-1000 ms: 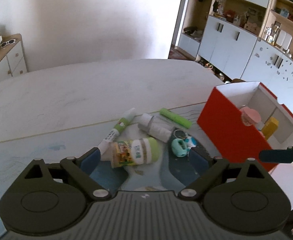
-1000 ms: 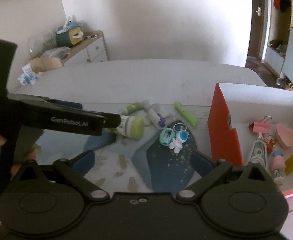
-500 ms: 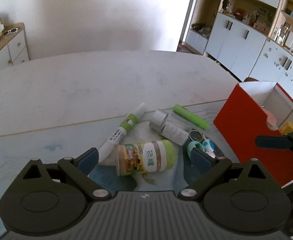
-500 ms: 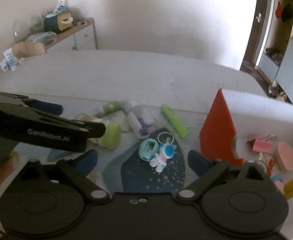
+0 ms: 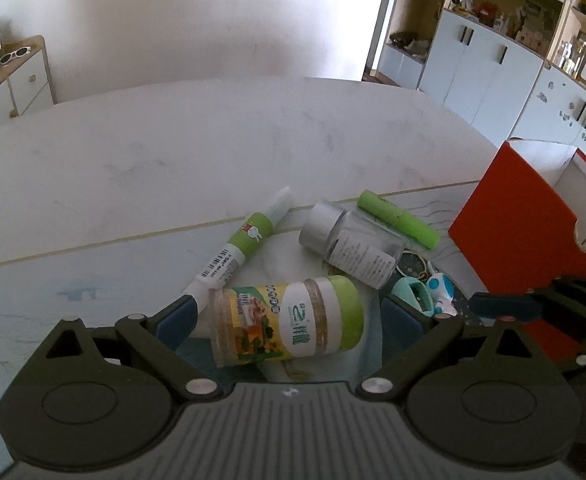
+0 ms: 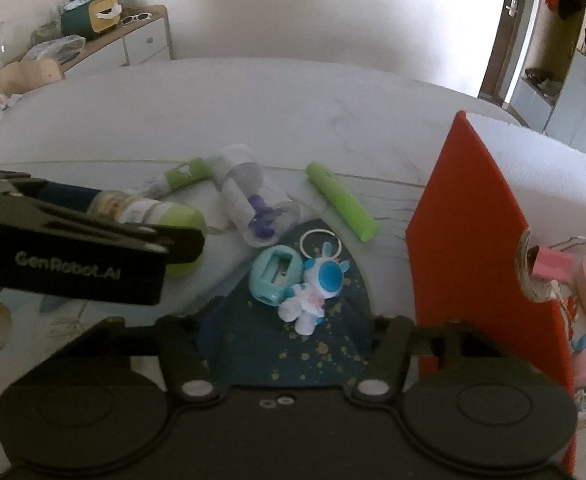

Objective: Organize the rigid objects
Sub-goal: 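Reach the left tool to the green-lidded jar while the right tool approaches the astronaut figurine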

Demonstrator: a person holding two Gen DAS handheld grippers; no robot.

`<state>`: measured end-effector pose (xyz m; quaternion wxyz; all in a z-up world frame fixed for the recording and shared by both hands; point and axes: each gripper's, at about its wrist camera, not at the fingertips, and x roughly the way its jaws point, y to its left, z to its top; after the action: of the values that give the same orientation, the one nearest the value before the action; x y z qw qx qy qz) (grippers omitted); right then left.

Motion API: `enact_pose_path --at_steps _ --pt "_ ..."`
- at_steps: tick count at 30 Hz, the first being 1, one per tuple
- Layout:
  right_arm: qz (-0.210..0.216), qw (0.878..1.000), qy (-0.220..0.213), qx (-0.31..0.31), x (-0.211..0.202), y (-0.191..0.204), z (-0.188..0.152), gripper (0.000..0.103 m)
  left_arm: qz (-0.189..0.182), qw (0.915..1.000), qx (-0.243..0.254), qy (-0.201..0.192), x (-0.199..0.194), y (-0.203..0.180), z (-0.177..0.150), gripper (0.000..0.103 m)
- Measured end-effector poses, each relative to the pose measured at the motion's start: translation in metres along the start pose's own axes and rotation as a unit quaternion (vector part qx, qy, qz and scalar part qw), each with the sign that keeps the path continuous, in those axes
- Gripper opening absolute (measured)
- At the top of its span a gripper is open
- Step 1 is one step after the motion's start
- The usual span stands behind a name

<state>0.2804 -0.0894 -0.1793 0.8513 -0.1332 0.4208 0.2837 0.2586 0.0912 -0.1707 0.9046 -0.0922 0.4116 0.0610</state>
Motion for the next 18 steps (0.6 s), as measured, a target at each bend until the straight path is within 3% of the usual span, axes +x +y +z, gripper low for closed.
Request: enact_pose_path --at_steps 6,14,18 --pt "-0.002 1.000 0.004 0.010 0.0071 -0.0060 -0.0014 0.041 -0.003 1.0000 0.007 0.000 0.0052 -0.0022 -0.0017 0.099" --pt "-0.002 1.000 -0.003 0.009 0.0103 -0.0076 -0.0009 0.036 0.002 0.9999 0.017 -0.002 0.0046 -0.0019 -0.0032 0.098" --pt "-0.002 1.000 -0.006 0.009 0.0093 -0.0079 -0.0018 0.026 0.005 0.9998 0.021 -0.004 0.0056 -0.0038 -0.0034 0.098"
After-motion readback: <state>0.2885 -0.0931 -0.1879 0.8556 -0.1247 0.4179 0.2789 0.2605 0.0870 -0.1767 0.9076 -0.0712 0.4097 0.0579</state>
